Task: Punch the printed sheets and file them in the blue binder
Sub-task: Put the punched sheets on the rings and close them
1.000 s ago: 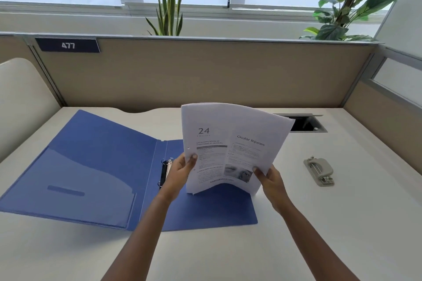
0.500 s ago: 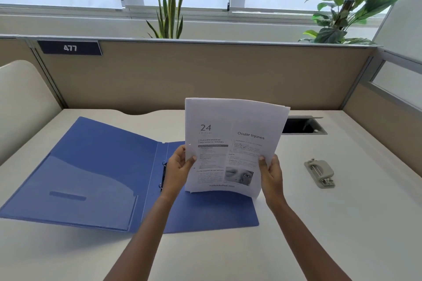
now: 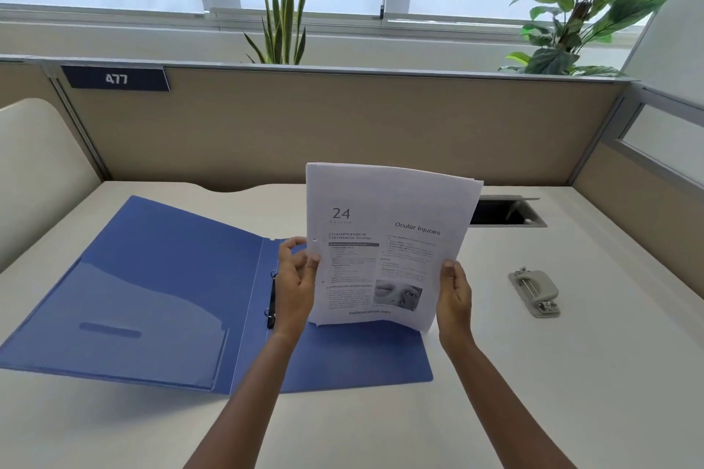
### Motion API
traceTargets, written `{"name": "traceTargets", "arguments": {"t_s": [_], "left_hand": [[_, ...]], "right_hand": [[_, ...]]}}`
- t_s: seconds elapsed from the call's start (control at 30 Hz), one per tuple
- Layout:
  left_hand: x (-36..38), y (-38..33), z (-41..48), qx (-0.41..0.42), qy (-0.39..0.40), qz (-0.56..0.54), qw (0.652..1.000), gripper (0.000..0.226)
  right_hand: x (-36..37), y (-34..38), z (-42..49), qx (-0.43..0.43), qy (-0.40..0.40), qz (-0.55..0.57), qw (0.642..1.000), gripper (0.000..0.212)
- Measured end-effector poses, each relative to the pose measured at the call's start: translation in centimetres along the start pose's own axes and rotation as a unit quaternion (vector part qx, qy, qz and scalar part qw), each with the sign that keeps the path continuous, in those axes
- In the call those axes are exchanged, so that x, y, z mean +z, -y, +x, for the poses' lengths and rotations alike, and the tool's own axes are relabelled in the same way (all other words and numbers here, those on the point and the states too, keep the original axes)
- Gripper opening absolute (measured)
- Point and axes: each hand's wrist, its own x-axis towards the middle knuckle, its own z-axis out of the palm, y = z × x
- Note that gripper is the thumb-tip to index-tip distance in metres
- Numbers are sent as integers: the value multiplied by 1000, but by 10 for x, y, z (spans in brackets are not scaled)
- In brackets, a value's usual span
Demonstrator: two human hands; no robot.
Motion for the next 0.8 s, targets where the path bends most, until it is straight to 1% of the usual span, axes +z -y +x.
{"name": "traceTargets", "arguments": {"t_s": [0.1, 0.13, 0.23, 0.3, 0.5, 0.57, 0.67, 0.8], "left_hand": [[1, 0, 3, 3, 10, 26, 1000, 29], [2, -1, 4, 3, 8, 26, 1000, 28], [2, -5, 6, -2, 1, -1, 1000, 16], [2, -6, 5, -5, 0, -13, 1000, 9], [5, -4, 8, 13, -74, 16, 997, 6], [6, -2, 9, 24, -85, 25, 996, 10], [7, -1, 8, 35, -90, 38, 995, 5], [11, 0, 8, 36, -93, 39, 994, 22]], "right_hand": [[1, 0, 2, 5, 16, 0, 1000, 20], [1, -1, 3, 5, 18, -4, 1000, 19], [-1, -4, 4, -1, 20, -13, 1000, 15], [-2, -6, 4, -7, 22, -22, 999, 17], [-2, -5, 3, -11, 6, -20, 1000, 27], [-1, -4, 4, -12, 6, -18, 1000, 27], [-1, -5, 5, -15, 7, -25, 1000, 28], [0, -6, 8, -13, 12, -21, 1000, 28]]}}
